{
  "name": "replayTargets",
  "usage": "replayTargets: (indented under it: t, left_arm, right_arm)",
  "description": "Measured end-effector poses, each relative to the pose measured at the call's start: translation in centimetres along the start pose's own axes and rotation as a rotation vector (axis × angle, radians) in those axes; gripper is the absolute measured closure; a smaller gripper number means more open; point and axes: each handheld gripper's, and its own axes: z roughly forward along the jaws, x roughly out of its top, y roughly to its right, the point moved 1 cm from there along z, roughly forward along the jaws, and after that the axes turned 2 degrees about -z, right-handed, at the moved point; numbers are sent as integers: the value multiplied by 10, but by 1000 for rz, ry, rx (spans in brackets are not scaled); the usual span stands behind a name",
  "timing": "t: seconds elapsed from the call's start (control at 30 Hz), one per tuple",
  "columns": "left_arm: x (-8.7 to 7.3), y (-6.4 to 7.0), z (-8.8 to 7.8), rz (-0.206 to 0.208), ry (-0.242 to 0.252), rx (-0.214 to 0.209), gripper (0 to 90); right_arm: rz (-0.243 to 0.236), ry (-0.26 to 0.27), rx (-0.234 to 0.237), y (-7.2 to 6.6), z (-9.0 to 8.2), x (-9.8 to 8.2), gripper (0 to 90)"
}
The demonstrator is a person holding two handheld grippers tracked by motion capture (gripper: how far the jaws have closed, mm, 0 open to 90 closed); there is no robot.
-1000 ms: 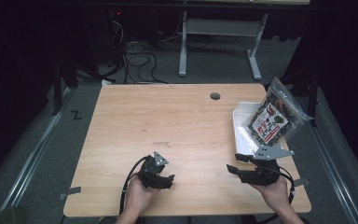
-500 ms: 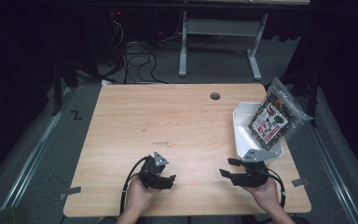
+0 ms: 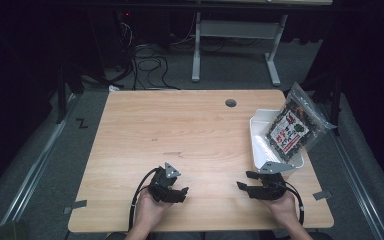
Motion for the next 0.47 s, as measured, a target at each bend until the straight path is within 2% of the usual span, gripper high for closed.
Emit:
replayTargets:
  t: [0.23, 0.47]
  left_arm:
    - [0, 0, 0, -3, 4, 0, 285]
    - [0, -1, -1, -7, 12, 7, 285]
  right_arm:
    - [-39, -38, -19, -2, 4, -8, 422]
    - [-39, -39, -12, -4, 5, -9, 417]
